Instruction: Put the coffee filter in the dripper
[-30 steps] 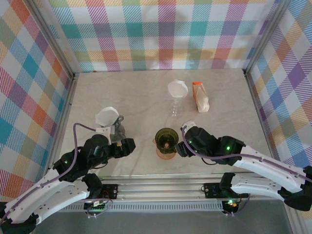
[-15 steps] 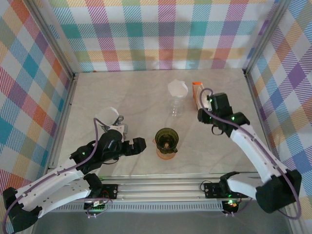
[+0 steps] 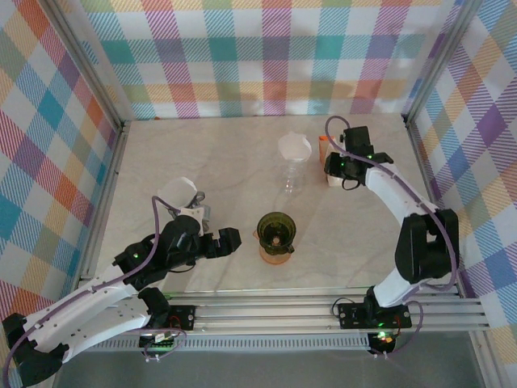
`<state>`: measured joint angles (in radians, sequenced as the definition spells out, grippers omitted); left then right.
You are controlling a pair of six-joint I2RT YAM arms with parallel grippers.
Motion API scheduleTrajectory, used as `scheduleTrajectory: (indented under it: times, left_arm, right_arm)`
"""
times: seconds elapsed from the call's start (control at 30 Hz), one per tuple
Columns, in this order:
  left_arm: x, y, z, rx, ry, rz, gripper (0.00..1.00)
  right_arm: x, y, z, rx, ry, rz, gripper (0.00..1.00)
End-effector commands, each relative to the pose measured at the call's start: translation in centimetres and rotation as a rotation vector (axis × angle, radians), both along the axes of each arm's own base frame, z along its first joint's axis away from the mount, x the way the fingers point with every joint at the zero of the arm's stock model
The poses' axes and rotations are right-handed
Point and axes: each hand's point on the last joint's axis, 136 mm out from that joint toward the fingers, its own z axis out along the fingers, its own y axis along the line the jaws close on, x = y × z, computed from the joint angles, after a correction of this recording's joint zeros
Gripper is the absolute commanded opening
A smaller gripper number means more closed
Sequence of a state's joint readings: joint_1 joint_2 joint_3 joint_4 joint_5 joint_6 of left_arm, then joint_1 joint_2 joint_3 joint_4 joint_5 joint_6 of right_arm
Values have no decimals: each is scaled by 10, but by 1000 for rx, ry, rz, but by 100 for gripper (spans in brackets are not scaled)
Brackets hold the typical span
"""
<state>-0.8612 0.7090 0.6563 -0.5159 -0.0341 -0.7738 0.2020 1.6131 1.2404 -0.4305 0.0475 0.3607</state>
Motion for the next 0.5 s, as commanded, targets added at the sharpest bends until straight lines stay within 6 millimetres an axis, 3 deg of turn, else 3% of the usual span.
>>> scheduleTrajectory:
  times: [0.0, 0.2, 0.47]
  left_arm:
    - [2, -3, 1, -13, -8, -1, 100]
    - [2, -5, 1, -15, -5, -7, 100]
    - [4, -9, 2, -12, -5, -18, 100]
  right_arm:
    - [33, 3, 19, 103, -84, -88, 32]
    - [56, -1, 17, 131, -104, -170, 33]
    - [73, -4, 6, 157, -78, -231, 34]
